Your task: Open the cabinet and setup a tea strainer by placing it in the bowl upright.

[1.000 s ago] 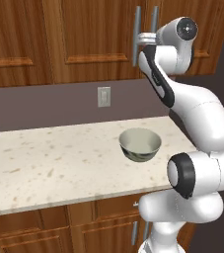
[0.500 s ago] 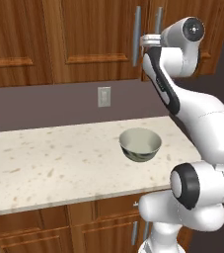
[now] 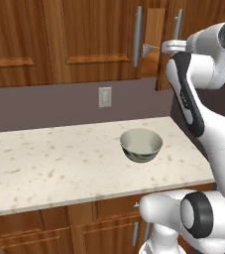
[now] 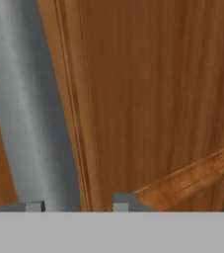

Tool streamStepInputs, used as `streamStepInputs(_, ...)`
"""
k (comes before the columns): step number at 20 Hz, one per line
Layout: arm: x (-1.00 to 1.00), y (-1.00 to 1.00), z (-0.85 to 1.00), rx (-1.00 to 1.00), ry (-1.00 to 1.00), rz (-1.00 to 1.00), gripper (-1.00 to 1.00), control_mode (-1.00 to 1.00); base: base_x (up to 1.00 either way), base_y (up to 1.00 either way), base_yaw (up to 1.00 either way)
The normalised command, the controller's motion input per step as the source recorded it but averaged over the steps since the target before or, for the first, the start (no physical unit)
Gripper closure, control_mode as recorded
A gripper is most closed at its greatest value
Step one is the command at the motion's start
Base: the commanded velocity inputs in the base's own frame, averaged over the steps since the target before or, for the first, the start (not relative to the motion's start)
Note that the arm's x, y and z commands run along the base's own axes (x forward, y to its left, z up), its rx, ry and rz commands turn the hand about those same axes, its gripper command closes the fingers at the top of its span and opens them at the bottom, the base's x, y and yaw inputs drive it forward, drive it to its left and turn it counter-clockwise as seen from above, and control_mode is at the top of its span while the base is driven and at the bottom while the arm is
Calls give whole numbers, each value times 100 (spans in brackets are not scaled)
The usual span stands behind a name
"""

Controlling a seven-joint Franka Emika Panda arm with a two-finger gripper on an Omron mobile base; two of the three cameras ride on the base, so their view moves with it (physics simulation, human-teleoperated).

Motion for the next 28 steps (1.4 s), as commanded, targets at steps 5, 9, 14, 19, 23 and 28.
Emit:
streamStepInputs(5,-100,-68,9,2,2,0,100,-100,0,0,0)
streamStepInputs(9,-96,-51,16,0,6,0,100,-100,0,0,0)
streamStepInputs(14,-63,-25,1,-3,7,-7,100,-100,0,0,0)
streamStepInputs(19,-36,17,2,-7,2,-9,-100,-100,0,0,0)
streamStepInputs(23,-20,67,22,-22,1,-12,-100,-100,0,0,0)
streamStepInputs(28,0,82,9,-31,35,-2,-100,-100,0,0,0)
